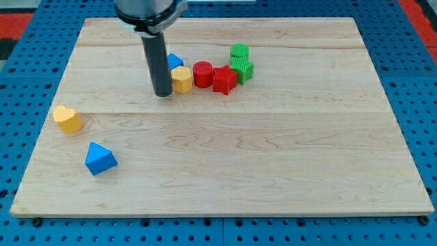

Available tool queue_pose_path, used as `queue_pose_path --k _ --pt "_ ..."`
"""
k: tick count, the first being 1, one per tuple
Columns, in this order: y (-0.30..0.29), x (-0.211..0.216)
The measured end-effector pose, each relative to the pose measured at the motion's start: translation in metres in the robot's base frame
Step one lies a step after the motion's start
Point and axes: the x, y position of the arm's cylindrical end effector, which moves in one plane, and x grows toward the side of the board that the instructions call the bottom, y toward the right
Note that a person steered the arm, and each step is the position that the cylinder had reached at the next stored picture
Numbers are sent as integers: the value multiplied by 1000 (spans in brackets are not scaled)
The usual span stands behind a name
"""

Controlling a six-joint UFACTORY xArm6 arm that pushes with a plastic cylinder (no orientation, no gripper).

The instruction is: Slide the blue cube to the top of the yellow hexagon

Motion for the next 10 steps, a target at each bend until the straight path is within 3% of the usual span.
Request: queue_pose_path --k 4,8,10 --pt "-44 4" --pt "-8 -65" --pt "-12 -69"
